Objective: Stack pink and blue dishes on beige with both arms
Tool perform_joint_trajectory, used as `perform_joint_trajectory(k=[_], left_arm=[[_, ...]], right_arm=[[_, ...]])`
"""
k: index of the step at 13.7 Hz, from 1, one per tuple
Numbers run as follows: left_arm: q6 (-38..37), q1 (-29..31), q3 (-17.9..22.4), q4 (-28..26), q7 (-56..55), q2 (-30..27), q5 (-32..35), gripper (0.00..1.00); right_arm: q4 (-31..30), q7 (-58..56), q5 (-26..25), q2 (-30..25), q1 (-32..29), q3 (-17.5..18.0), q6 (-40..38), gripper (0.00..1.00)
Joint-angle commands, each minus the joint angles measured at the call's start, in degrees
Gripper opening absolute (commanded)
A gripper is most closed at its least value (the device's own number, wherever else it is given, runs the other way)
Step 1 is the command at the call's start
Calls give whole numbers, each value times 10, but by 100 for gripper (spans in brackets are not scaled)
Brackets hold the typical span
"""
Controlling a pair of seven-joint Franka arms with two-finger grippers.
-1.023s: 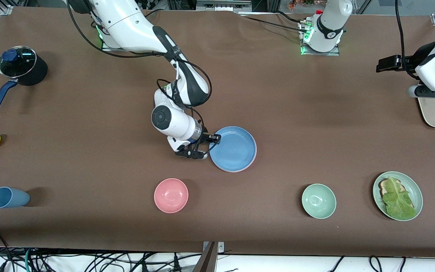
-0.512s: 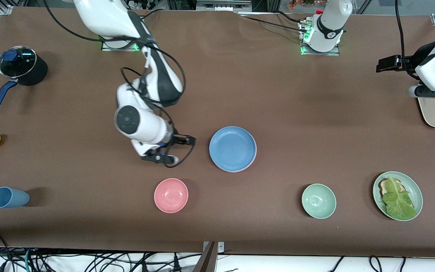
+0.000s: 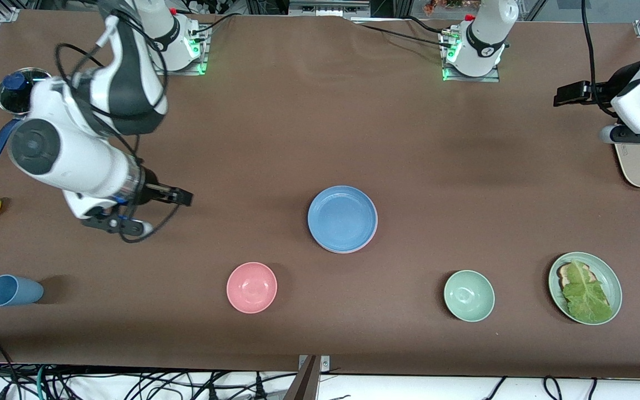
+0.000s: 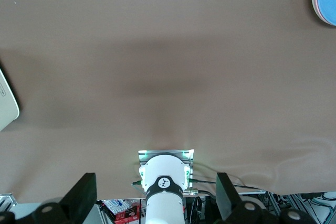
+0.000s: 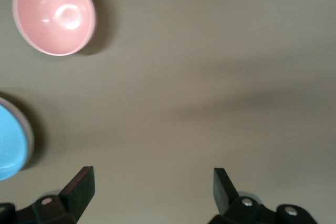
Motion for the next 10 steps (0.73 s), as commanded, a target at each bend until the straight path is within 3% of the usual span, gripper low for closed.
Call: perform_joint_trajectory(k=[1,4,7,10], left_arm=[[2,0,0,-4,-1,-7,5,100],[2,1,0,-4,-1,-7,5,100],[2,2,0,-4,-1,-7,5,100],[2,2,0,-4,-1,-6,5,100]], right_arm=[[-6,-35,-64,-67,-81,79,-36,100],[-7,-77,-83,-102,-136,101,-75,100],[-47,-108,-105,-152,-242,187,-93,100],[-154,-104,-148,-230,-316,272,-41,100]])
